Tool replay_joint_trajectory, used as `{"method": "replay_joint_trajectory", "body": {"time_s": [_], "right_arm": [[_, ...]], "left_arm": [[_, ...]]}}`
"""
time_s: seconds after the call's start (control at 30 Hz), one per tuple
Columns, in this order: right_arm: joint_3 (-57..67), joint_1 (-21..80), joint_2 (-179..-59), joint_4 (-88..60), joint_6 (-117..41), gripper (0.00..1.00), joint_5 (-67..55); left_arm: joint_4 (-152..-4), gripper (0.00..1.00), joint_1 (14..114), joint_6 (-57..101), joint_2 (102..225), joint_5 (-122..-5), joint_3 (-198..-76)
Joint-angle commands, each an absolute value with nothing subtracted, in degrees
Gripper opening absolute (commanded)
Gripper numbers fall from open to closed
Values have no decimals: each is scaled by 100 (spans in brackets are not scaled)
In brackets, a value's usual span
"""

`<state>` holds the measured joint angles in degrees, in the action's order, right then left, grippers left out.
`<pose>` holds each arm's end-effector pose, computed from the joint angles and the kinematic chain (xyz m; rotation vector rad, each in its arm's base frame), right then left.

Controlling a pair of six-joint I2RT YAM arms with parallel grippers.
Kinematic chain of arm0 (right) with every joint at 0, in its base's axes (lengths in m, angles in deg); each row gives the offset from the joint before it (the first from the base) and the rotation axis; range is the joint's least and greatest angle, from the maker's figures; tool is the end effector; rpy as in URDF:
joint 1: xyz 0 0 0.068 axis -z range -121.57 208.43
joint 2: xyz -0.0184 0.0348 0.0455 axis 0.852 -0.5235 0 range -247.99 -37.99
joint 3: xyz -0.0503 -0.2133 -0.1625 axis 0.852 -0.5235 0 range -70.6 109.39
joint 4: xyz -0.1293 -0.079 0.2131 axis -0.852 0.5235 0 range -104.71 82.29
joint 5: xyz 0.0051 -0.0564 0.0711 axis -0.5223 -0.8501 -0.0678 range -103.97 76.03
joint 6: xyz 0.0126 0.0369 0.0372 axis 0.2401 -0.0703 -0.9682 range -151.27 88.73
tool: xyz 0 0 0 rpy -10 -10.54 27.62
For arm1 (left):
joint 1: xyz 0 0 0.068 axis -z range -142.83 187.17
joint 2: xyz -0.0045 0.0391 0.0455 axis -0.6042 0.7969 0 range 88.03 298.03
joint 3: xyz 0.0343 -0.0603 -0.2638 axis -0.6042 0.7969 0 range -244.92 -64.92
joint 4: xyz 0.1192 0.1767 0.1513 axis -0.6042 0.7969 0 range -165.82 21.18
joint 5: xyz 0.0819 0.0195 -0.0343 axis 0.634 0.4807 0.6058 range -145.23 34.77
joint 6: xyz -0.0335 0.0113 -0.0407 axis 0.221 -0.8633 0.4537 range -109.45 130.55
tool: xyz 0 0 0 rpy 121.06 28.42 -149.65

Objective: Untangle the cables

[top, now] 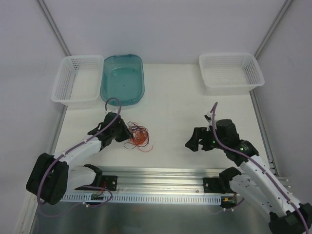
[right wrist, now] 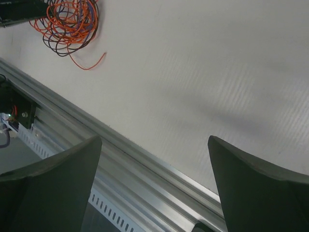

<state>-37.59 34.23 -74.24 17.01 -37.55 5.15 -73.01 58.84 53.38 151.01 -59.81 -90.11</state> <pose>0.1260 0.0694 0.2540 -0.5360 2.1541 0.6623 0.1974 -0.0816 0.1748 -0.3923 2.3377 -0.6619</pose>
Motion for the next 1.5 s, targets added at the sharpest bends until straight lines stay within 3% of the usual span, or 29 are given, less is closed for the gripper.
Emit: {"method": "replay_joint_trajectory", "body": {"time_s": [0.0, 0.13, 0.23, 0.43, 0.87, 1.07, 1.1, 1.17, 1.27, 1.33, 1.47], "right_arm": [[-3730, 2646, -8059, 701, -4198, 97, -304], [-3519, 1776, -8797, 51, -4514, 99, -1105], [-3396, 1414, -9317, -379, -4761, 93, -1633], [-3352, 1045, -10082, -1409, -5236, 84, -1792], [-3009, 491, -11480, -2060, -5561, 69, -1994], [-2886, 438, -12078, -2227, -5623, 51, -1889], [-2860, 438, -12122, -2184, -5623, 41, -1889], [-2868, 438, -12158, -2131, -5614, 31, -1967], [-2886, 447, -11992, -1912, -5500, 8, -2213], [-2912, 438, -11851, -1648, -5438, 2, -2424], [-2938, 447, -11412, -998, -5263, 1, -3283]], "left_arm": [[-7230, 0, 6537, 4966, 15507, -6121, -9567], [-7151, 0, 7205, 4940, 15921, -5805, -9981], [-7125, 0, 7662, 4966, 16167, -5558, -10218], [-7125, 0, 8234, 5027, 16519, -5145, -10491], [-7107, 0, 8665, 5142, 16625, -4820, -10623], [-7116, 0, 8727, 5221, 16537, -4767, -10614], [-7107, 0, 8727, 5230, 16520, -4750, -10605], [-7107, 0, 8727, 5238, 16441, -4680, -10562], [-7116, 0, 8727, 5230, 16274, -4531, -10482], [-7098, 1, 8727, 5195, 16160, -4434, -10404], [-7028, 5, 8727, 5142, 15739, -4144, -10289]]}}
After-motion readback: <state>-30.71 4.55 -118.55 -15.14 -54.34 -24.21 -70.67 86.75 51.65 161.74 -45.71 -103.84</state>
